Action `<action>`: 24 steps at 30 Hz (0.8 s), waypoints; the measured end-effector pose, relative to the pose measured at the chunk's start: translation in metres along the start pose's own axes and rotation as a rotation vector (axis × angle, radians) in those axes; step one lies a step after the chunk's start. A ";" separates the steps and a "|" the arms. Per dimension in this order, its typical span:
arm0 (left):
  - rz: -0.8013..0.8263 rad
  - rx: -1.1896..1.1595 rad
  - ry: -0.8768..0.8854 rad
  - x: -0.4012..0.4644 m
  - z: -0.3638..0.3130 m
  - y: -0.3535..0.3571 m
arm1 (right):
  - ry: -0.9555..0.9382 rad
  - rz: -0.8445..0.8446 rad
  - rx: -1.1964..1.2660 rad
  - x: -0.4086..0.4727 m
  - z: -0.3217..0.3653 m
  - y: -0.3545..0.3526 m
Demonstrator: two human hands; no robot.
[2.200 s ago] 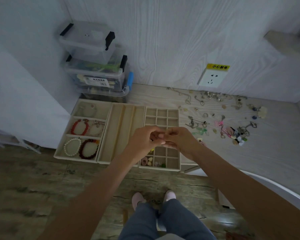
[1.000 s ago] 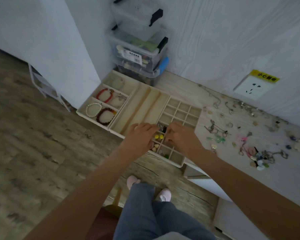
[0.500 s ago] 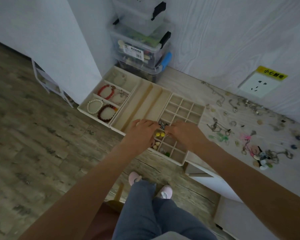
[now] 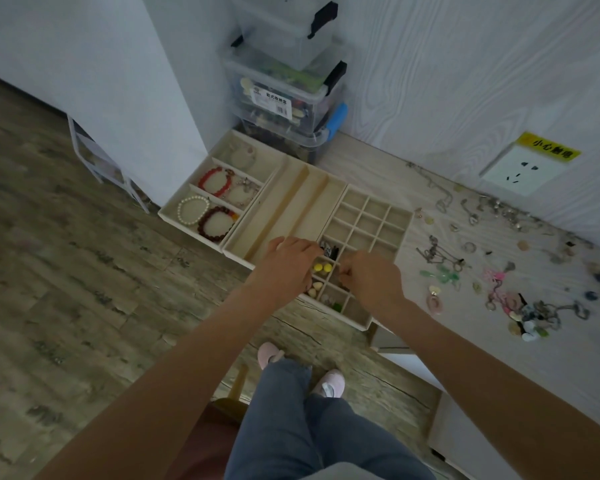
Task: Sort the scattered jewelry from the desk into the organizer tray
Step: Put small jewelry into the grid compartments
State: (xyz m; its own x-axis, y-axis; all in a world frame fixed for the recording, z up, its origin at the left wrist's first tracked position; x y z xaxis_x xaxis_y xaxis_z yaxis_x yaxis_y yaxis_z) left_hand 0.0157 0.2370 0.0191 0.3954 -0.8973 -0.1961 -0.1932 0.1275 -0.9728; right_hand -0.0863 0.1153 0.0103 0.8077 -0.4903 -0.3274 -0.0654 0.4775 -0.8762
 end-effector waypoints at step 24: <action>-0.001 0.044 0.002 -0.001 -0.005 -0.003 | -0.181 -0.001 -0.146 -0.014 0.001 -0.017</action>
State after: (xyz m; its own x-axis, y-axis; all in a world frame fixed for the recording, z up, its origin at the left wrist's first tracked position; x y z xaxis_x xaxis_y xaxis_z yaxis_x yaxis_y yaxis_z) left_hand 0.0115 0.2351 0.0225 0.3941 -0.8981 -0.1951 -0.1532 0.1451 -0.9775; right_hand -0.0960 0.1146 0.0298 0.8987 -0.3458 -0.2698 -0.1382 0.3605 -0.9225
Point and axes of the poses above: each hand's wrist, its own x-axis towards the middle knuckle, its own y-axis out of the palm, z = x × y, the point moved 1 cm from there along x, towards the middle knuckle, and after that the axes turned 7 degrees about x, right-handed, at the moved point
